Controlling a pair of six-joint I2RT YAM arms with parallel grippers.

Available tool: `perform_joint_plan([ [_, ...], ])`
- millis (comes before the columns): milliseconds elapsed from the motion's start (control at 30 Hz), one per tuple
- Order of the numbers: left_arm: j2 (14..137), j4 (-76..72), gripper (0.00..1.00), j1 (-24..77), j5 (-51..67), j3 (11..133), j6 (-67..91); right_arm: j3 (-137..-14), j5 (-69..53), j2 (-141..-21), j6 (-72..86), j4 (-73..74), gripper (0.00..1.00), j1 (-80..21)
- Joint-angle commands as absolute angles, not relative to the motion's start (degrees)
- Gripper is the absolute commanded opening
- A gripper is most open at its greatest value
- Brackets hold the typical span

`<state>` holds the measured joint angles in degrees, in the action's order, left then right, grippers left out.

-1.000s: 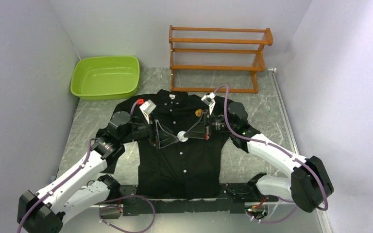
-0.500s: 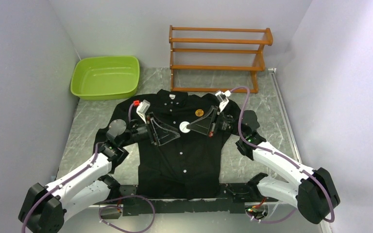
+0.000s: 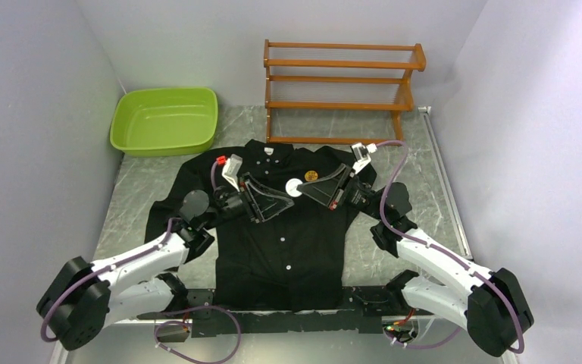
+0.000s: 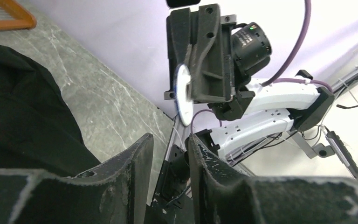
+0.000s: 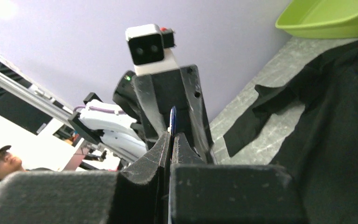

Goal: Pin the brooch onto the clothing
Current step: Adjust the brooch.

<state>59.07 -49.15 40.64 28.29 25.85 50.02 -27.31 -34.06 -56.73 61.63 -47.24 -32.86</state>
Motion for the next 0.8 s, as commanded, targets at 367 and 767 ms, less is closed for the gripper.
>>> perform_joint_plan([
  [367,68.2,-66.2,0.41,45.1,21.8,30.1,49.9,-25.7,-30.3,-56.6,65.4,-57.3,0.00,-33.0],
  [767,64.7,-68.2,0.37,45.4,20.0,27.7,49.8,-26.1,-29.1,-55.2,64.0,-54.3,0.00,-33.1],
])
